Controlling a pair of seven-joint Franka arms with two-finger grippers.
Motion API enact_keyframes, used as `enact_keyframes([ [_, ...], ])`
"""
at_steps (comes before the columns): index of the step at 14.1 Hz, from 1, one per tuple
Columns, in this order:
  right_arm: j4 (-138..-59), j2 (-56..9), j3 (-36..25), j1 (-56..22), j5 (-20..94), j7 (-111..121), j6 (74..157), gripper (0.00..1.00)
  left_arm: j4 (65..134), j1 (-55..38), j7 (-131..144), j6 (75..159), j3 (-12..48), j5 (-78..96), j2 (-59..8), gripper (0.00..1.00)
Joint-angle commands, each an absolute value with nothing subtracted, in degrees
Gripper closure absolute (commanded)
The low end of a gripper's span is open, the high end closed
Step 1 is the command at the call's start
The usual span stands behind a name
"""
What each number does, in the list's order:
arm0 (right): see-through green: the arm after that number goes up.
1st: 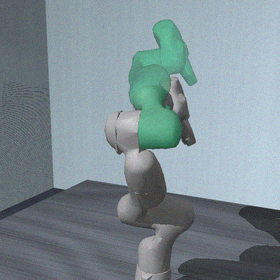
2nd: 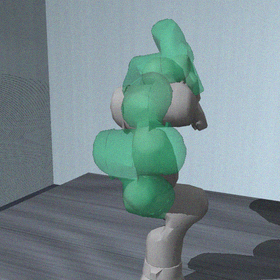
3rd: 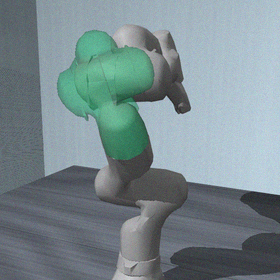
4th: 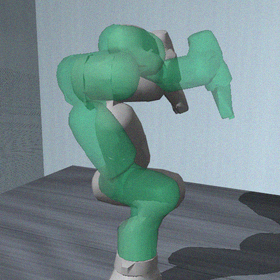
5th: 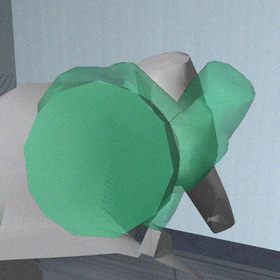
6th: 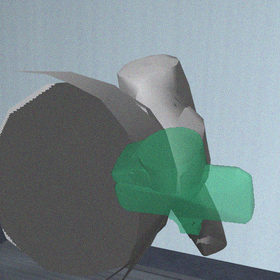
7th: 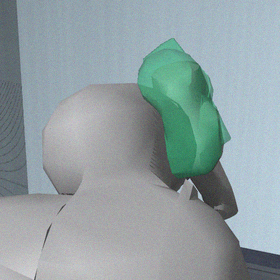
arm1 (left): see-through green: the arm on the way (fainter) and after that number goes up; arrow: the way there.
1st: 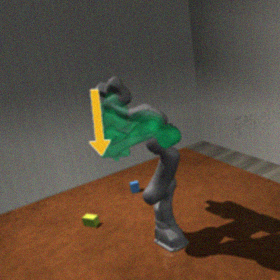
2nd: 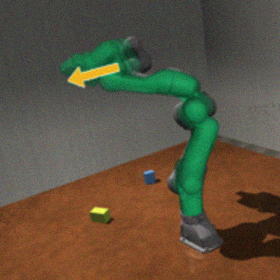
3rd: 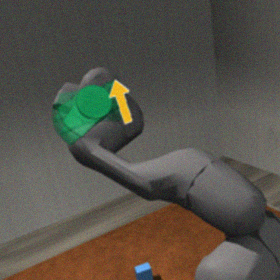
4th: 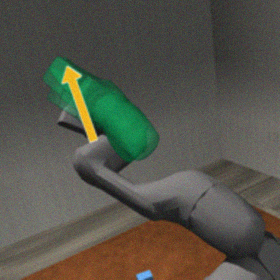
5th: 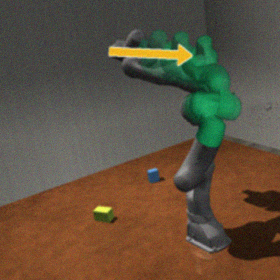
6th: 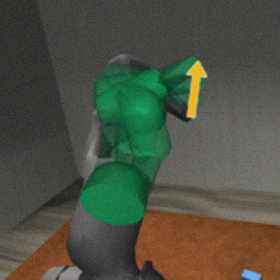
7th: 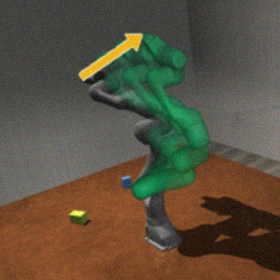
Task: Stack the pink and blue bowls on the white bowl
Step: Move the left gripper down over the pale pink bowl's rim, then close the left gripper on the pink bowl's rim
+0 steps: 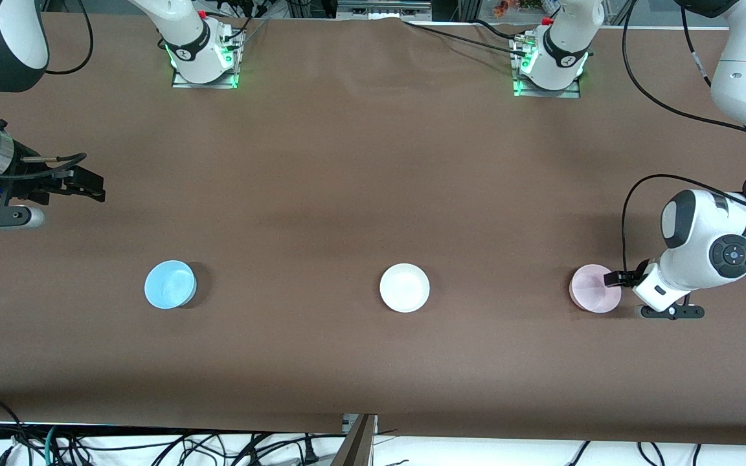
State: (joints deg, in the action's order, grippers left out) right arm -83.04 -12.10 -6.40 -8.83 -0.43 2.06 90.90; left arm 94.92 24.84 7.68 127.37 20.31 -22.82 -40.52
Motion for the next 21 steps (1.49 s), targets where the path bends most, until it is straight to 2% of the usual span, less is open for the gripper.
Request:
enact_keyframes([
  [1, -82.62, -11.95, -6.15, -8.35, 0.44, 1.58, 91.4, 0.0, 98.26, 26.1, 8.61, 128.58, 21.0, -23.38, -38.06, 0.05],
  [5, -82.62, -12.04, -6.24, -8.35, 0.35, 2.29, 92.46, 0.0, 99.22, 26.1, 8.88, 130.16, 21.01, -19.25, -38.06, 0.12],
  [9, -82.62, -12.04, -6.24, -8.35, 0.35, 2.29, 92.46, 0.0, 99.58, 26.1, 9.05, 130.17, 21.01, -18.99, -37.97, 0.24],
  [16, -82.62, -12.3, -6.24, -7.82, 0.44, 2.29, 92.55, 0.0, 99.93, 26.02, 9.05, 130.17, 21.09, -16.88, -37.71, 0.67],
  [21, -82.62, -12.39, -6.24, -7.65, 0.35, 1.76, 92.46, 0.0, 99.76, 25.58, 9.05, 130.17, 21.09, -16.79, -37.71, 0.93],
])
